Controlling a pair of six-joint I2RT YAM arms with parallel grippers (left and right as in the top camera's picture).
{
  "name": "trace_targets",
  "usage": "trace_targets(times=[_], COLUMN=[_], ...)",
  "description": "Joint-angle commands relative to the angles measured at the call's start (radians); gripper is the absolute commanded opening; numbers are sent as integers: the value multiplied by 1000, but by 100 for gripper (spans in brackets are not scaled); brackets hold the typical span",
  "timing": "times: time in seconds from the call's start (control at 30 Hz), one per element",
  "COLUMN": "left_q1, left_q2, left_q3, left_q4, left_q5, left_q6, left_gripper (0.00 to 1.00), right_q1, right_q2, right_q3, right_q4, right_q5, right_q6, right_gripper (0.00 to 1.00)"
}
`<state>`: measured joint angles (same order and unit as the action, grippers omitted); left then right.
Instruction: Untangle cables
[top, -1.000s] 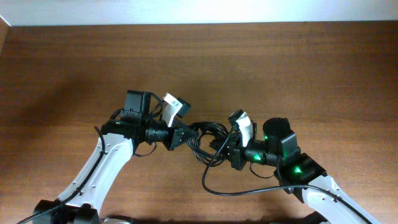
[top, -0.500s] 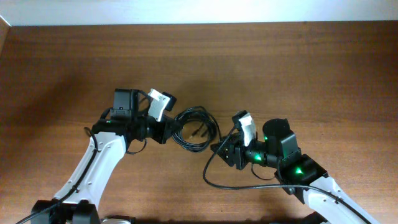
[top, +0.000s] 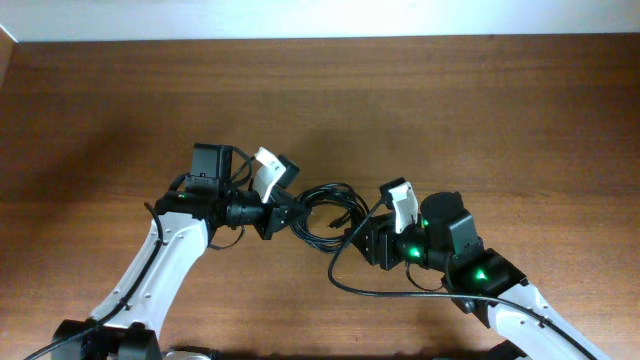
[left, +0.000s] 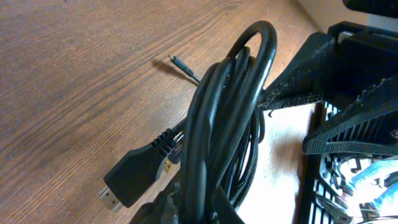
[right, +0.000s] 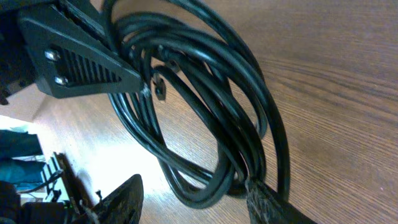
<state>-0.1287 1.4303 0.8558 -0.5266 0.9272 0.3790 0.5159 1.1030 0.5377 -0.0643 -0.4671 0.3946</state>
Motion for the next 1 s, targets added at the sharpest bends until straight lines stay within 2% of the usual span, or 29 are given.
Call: trace_targets(times=[0.0, 0.13, 0.37, 0.57, 0.63, 0.77, 0.87, 0.97], left_q1=[25, 71, 71, 55, 27, -3, -3, -3], left_q2=[0, 0, 0, 0, 0, 0, 0, 0], left_q3=[9, 9, 9, 9, 9, 9, 9, 9], left_q4=[8, 0, -3, -6, -4, 3, 7, 9], left_q5=[36, 116, 144, 150, 148, 114, 93, 60], left_q6=[18, 16, 16, 16, 21, 20, 20, 19], left_gripper=[0, 0, 0, 0, 0, 0, 0, 0], right_q1=[1, 1, 1, 1, 1, 1, 1, 1], right_q2=[-11, 15, 26, 26, 26, 26, 26, 26], right_q3=[11, 11, 11, 11, 11, 11, 11, 11], right_q4=[-11, -13, 39, 48, 99, 148, 148, 143], right_q5=[35, 34, 4, -1, -69, -78, -63, -63], right_q6=[6, 7, 15, 34, 33, 34, 33, 34], right_gripper=[54, 55, 55, 55, 55, 54, 42, 38])
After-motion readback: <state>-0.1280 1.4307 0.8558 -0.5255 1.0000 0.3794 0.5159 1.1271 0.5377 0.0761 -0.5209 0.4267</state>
